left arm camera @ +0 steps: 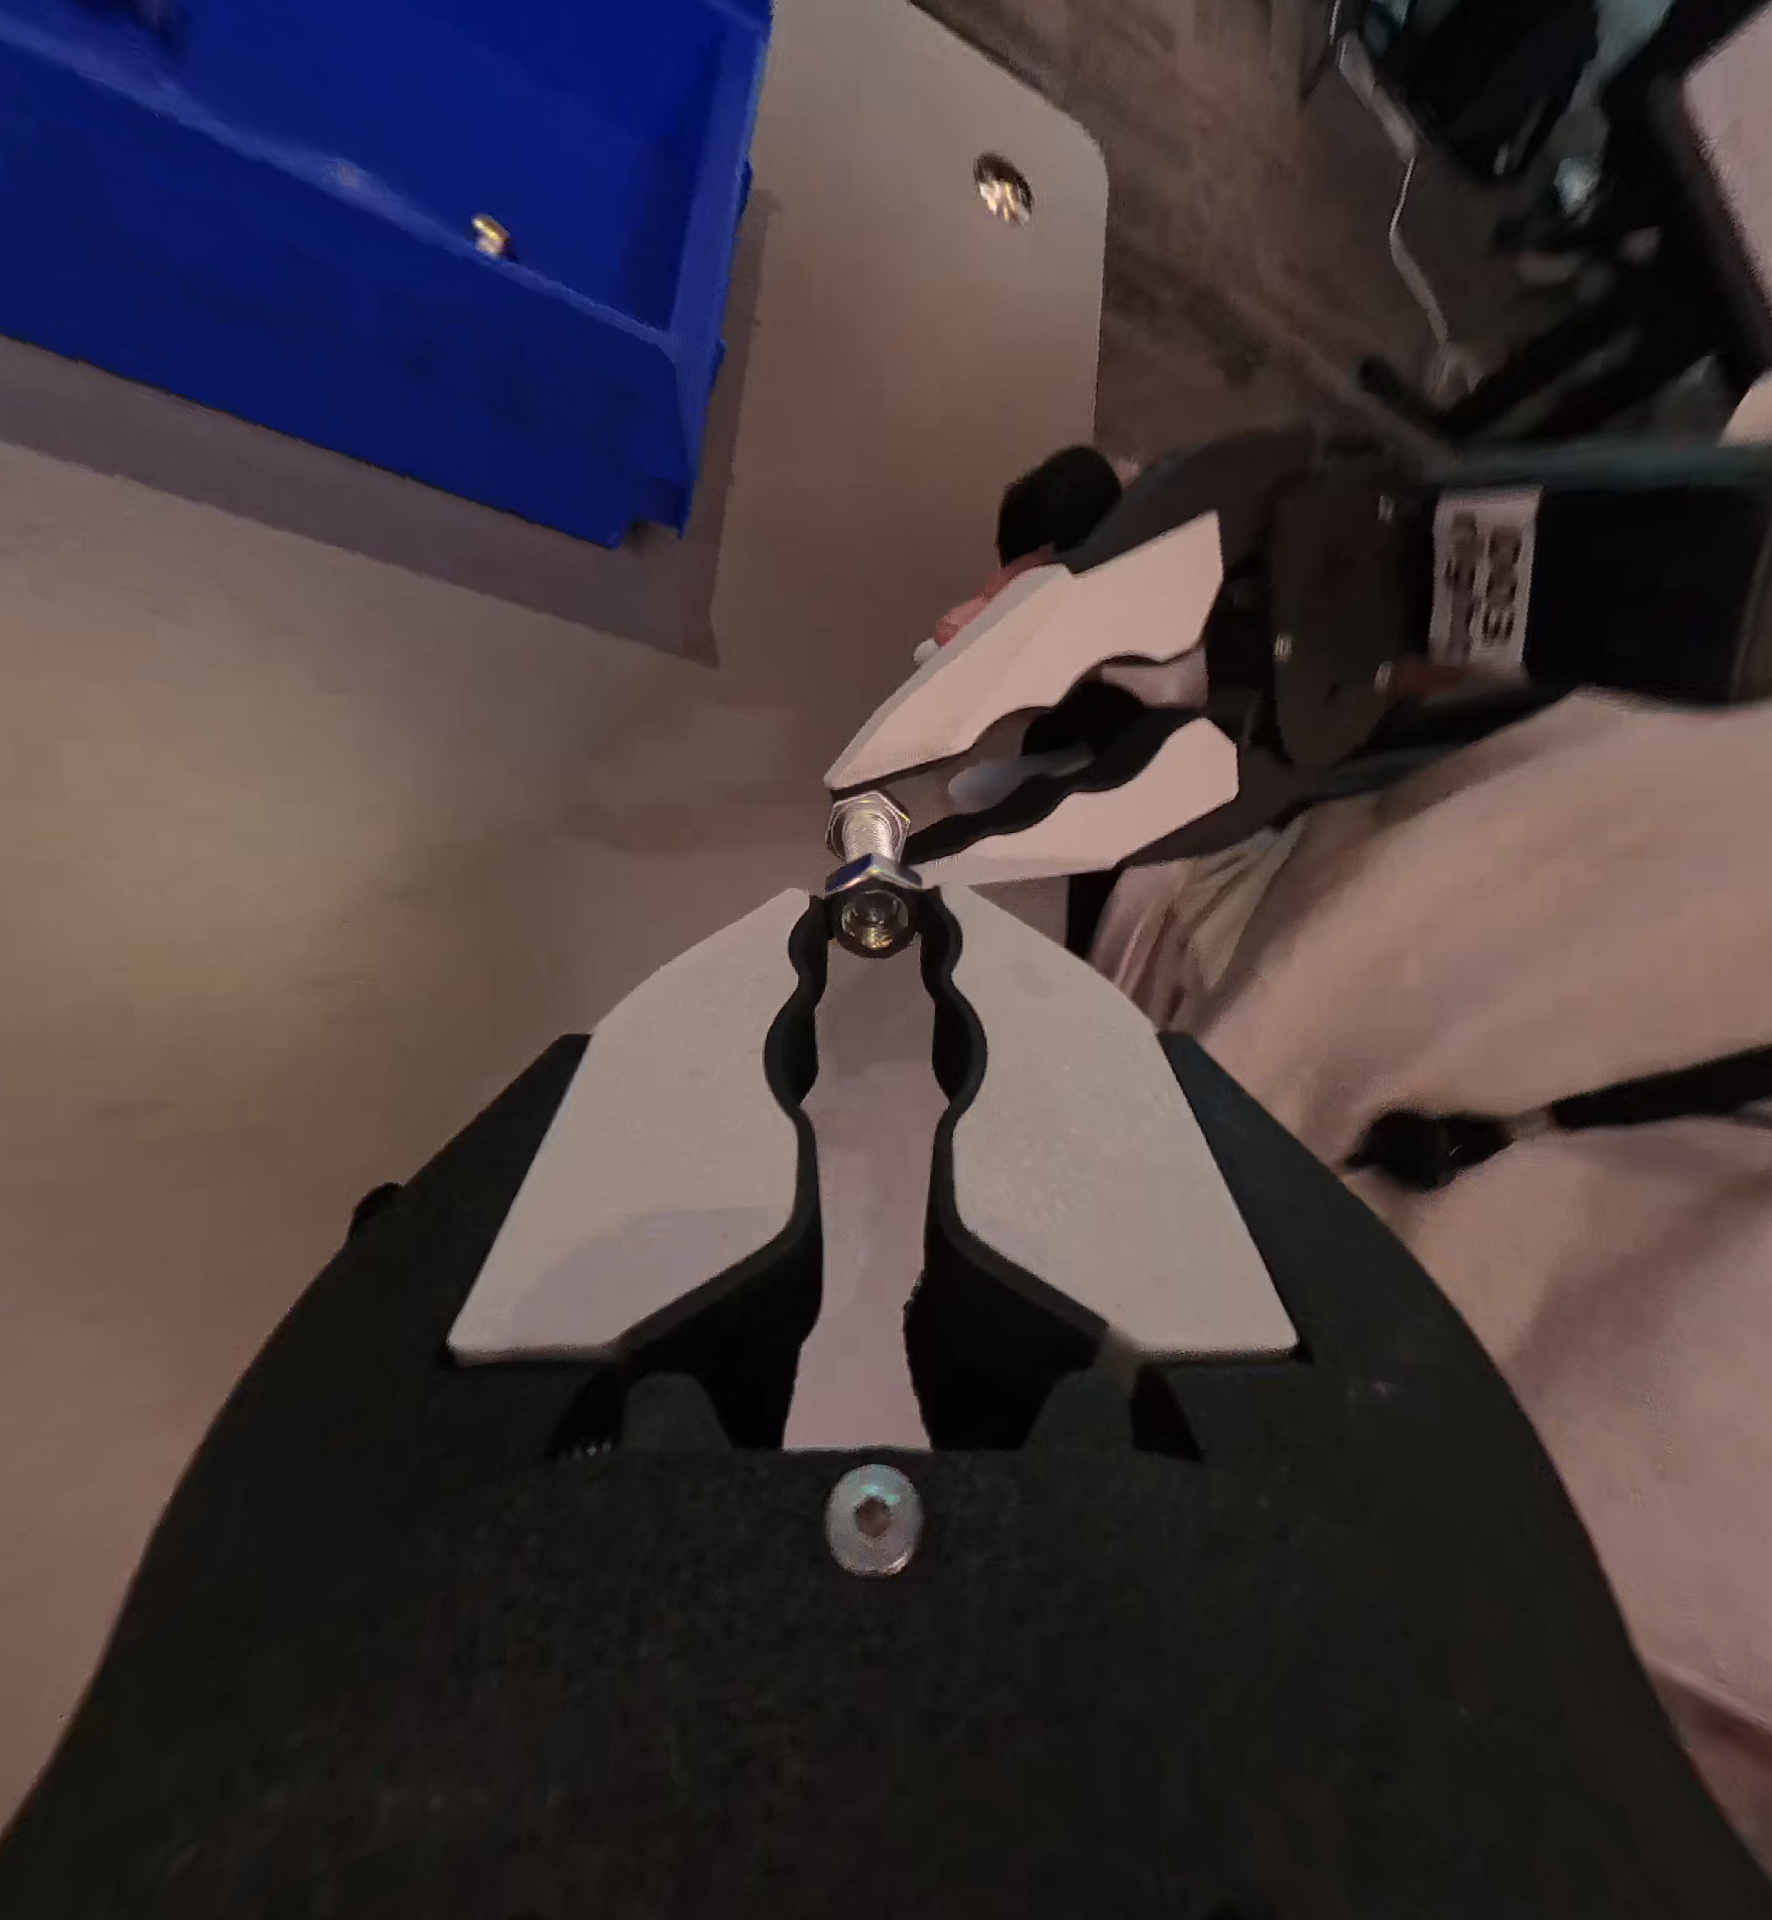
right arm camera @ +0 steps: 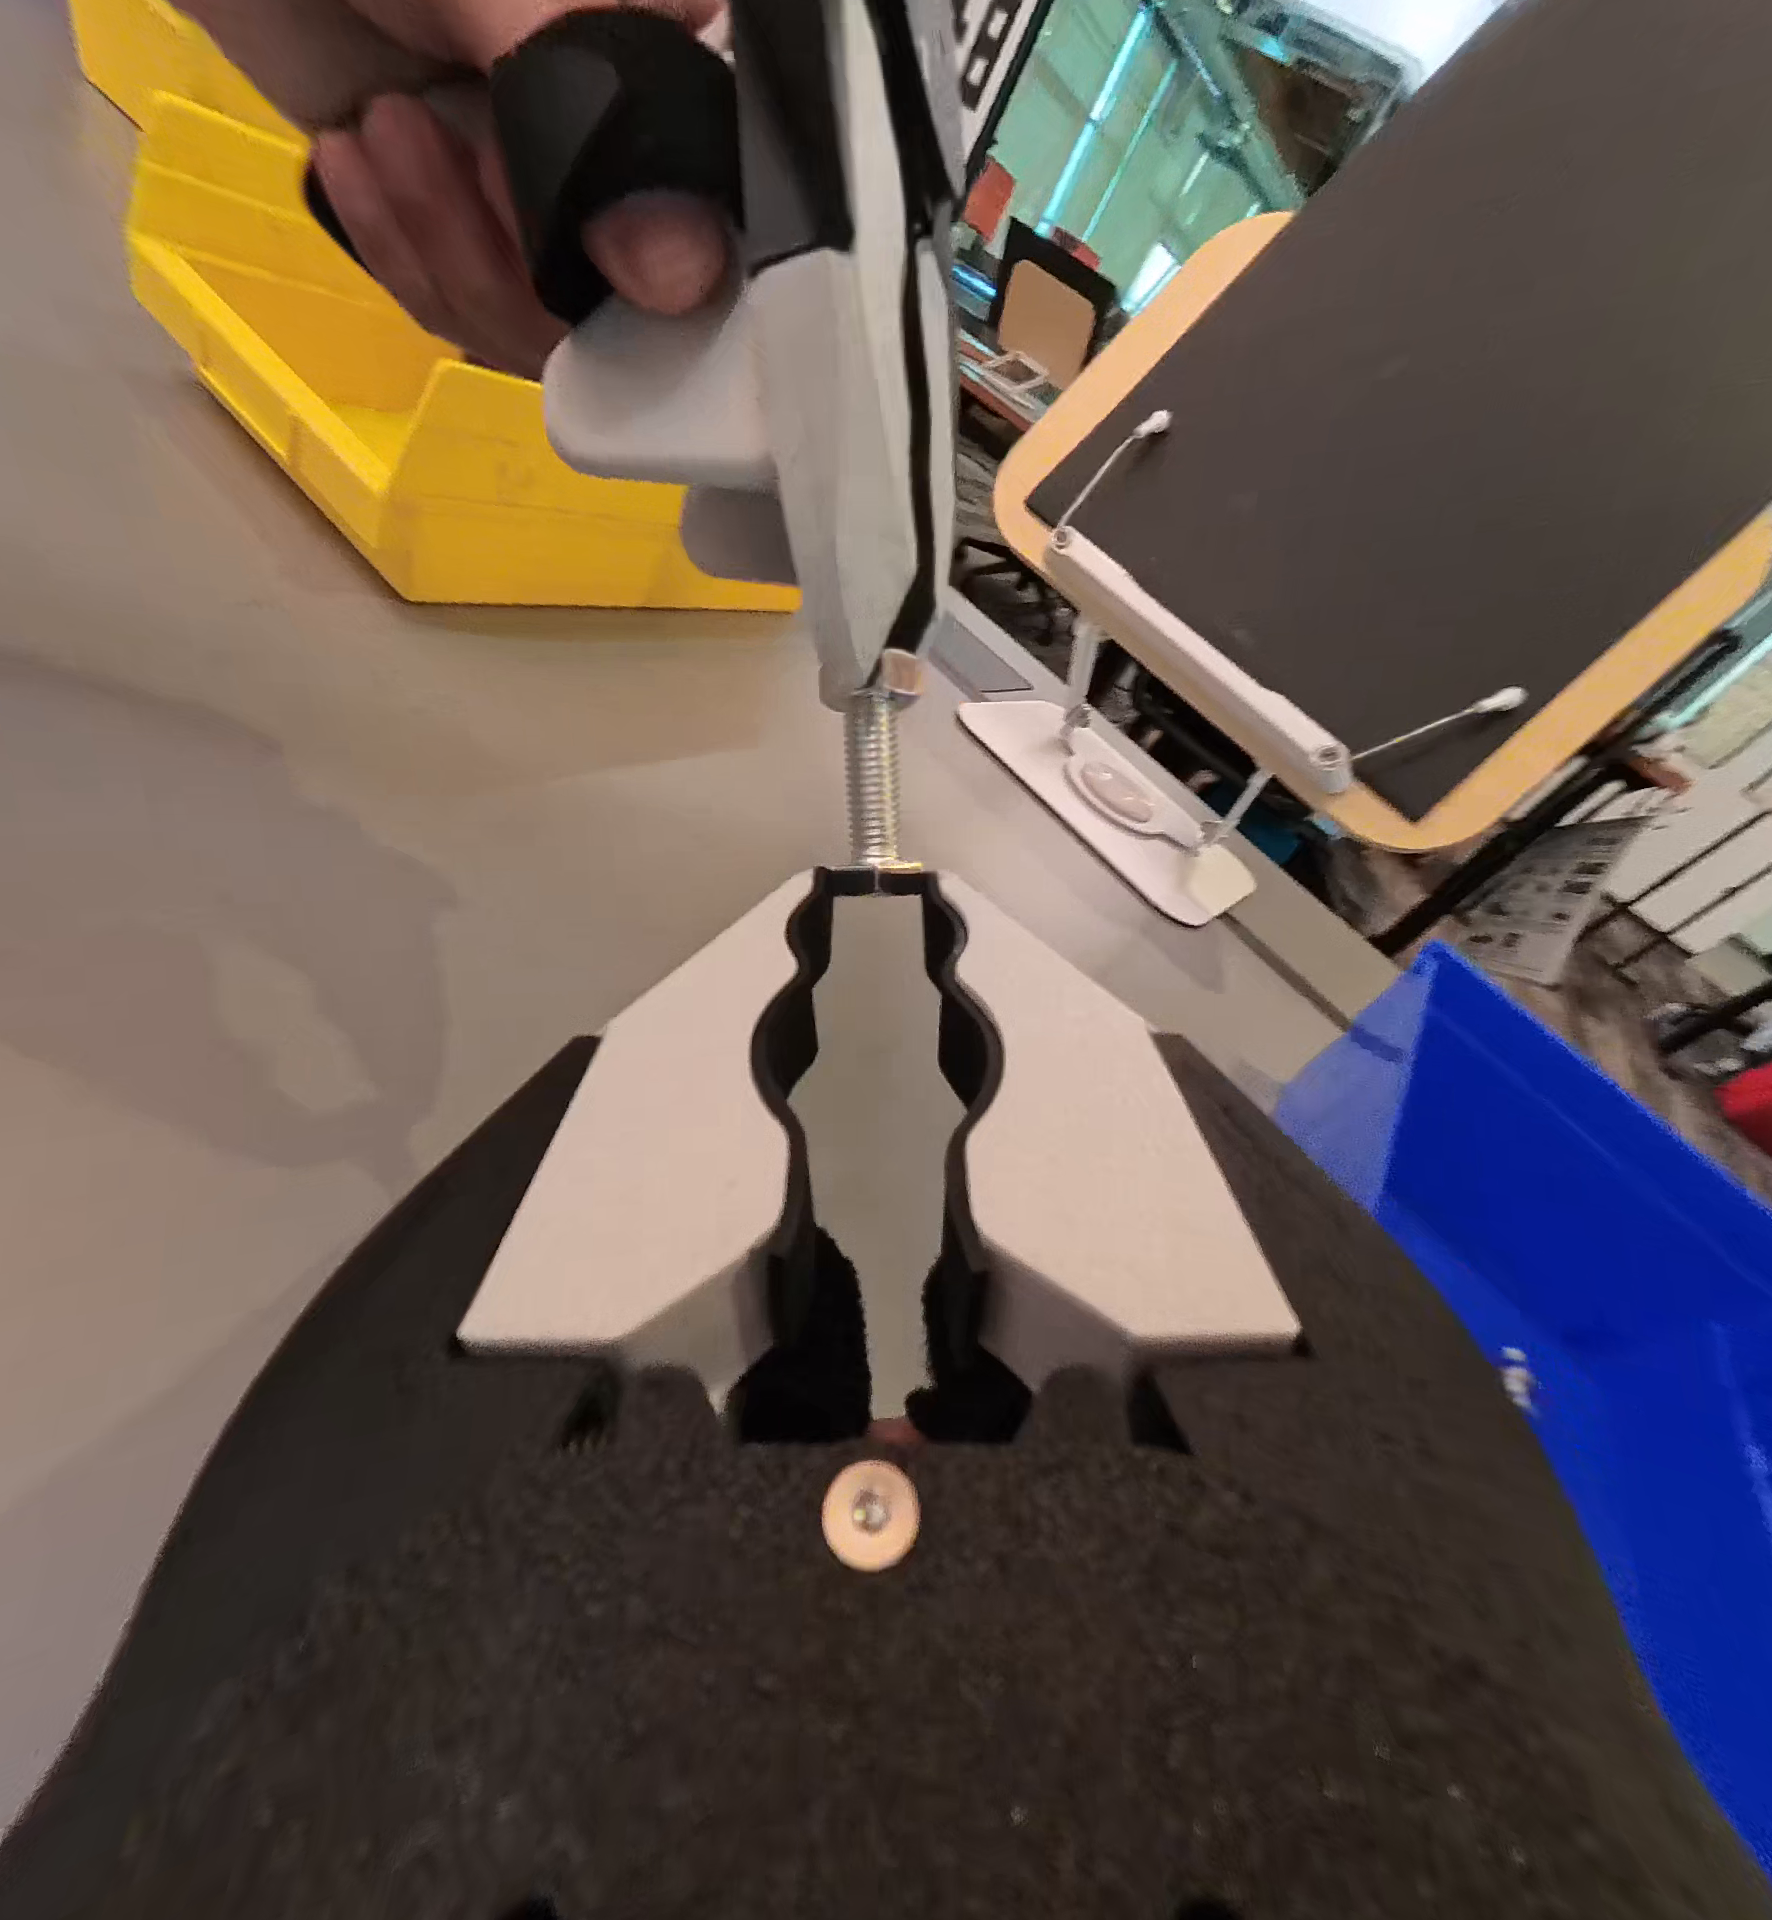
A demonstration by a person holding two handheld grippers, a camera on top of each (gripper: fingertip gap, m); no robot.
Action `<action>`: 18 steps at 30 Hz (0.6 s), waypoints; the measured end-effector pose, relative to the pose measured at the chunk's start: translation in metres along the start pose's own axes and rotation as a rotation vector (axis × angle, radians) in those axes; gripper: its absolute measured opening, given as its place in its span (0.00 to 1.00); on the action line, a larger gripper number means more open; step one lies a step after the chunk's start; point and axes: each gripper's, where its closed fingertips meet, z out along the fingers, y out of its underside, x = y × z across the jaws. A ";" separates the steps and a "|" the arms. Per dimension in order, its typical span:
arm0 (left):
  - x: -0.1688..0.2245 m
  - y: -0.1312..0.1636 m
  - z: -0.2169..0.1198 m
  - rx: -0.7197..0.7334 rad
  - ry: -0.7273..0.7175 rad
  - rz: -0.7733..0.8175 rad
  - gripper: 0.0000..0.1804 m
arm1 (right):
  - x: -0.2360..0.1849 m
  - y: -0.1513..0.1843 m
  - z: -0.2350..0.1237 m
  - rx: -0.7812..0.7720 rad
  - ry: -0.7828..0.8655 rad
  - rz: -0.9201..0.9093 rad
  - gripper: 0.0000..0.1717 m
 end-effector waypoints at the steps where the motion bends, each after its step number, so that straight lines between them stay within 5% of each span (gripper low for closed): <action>1: 0.000 0.001 0.000 -0.023 -0.014 0.058 0.09 | -0.002 0.000 0.000 0.005 -0.030 0.038 0.10; 8: 0.018 0.015 -0.008 -0.252 -0.038 0.464 0.09 | -0.028 -0.015 -0.007 0.137 -0.352 0.327 0.10; 18: 0.065 0.015 -0.024 -0.417 0.194 0.681 0.09 | -0.053 -0.057 -0.041 0.336 -0.947 0.842 0.10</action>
